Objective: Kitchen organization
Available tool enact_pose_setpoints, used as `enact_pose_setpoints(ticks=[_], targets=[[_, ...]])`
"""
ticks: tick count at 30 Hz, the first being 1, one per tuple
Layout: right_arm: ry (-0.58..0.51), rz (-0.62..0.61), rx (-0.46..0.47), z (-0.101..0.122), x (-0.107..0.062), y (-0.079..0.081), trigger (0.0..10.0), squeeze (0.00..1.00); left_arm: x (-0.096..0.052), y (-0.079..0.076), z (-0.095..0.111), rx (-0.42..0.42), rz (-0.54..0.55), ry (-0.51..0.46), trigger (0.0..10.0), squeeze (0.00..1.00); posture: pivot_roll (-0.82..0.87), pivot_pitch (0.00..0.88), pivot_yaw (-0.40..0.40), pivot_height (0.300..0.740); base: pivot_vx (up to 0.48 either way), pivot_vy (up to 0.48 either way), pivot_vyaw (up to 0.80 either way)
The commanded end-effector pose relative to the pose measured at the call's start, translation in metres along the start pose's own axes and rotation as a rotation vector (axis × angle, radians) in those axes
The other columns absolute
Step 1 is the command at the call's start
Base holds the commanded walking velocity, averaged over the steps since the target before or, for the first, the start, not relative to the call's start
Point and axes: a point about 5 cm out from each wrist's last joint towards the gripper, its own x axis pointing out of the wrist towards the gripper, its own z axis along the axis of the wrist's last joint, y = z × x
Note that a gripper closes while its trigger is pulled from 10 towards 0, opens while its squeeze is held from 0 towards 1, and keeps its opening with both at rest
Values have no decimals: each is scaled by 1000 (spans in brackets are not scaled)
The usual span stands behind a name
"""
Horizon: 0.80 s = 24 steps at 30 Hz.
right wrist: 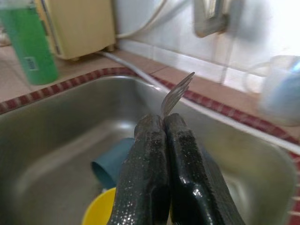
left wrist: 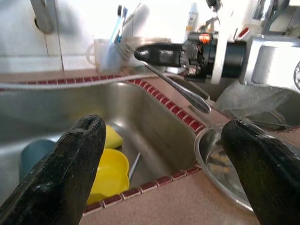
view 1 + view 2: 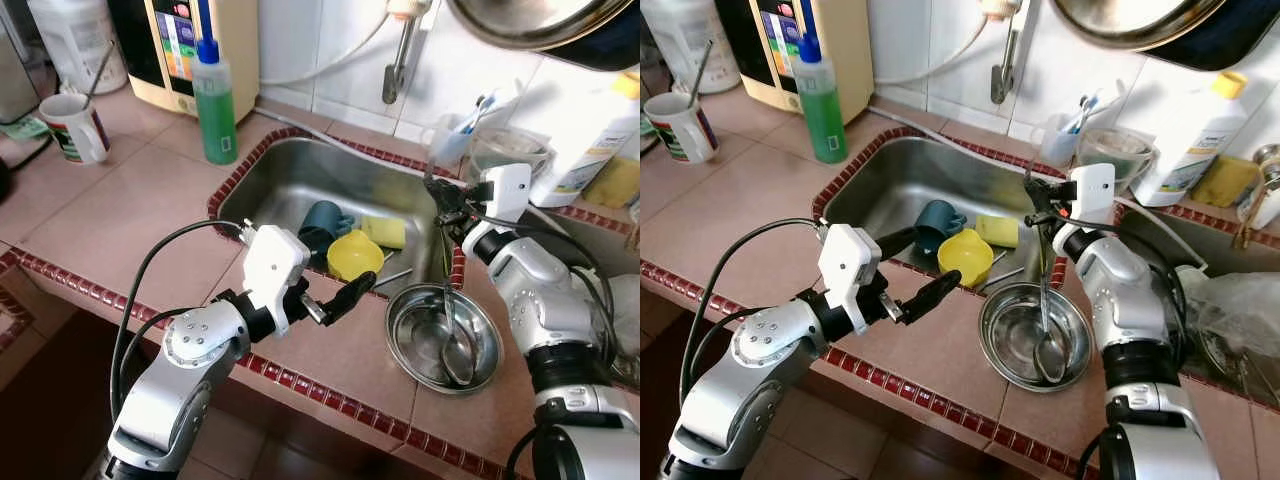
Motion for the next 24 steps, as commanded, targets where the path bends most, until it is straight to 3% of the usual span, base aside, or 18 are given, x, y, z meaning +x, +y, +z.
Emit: enact_pose_setpoints(ticks=[1, 13, 20, 21, 22, 24], targets=[[13, 28, 11, 4, 2, -2, 10000, 0, 2, -7, 5, 9, -40, -10, 10000, 0, 76, 179, -91, 740, 0, 0, 0], [88, 241, 94, 6, 14, 14, 10000, 0, 3, -7, 10, 13, -40, -12, 10000, 0, 79, 193, -103, 740, 0, 0, 0], [113, 288, 129, 4, 16, 18, 10000, 0, 3, -4, 13, 12, -19, -18, 10000, 0, 79, 192, -107, 740, 0, 0, 0], [116, 301, 141, 3, 16, 19, 10000, 43, 3, -4, 13, 12, -16, -19, 10000, 0, 79, 192, -107, 740, 0, 0, 0], [117, 304, 142, 3, 16, 19, 10000, 267, 3, -4, 13, 12, -15, -19, 10000, 0, 79, 192, -107, 740, 0, 0, 0], [116, 305, 146, 3, 17, 19, 10000, 306, 3, -4, 13, 12, -15, -19, 10000, 0, 85, 191, -111, 740, 0, 0, 0]])
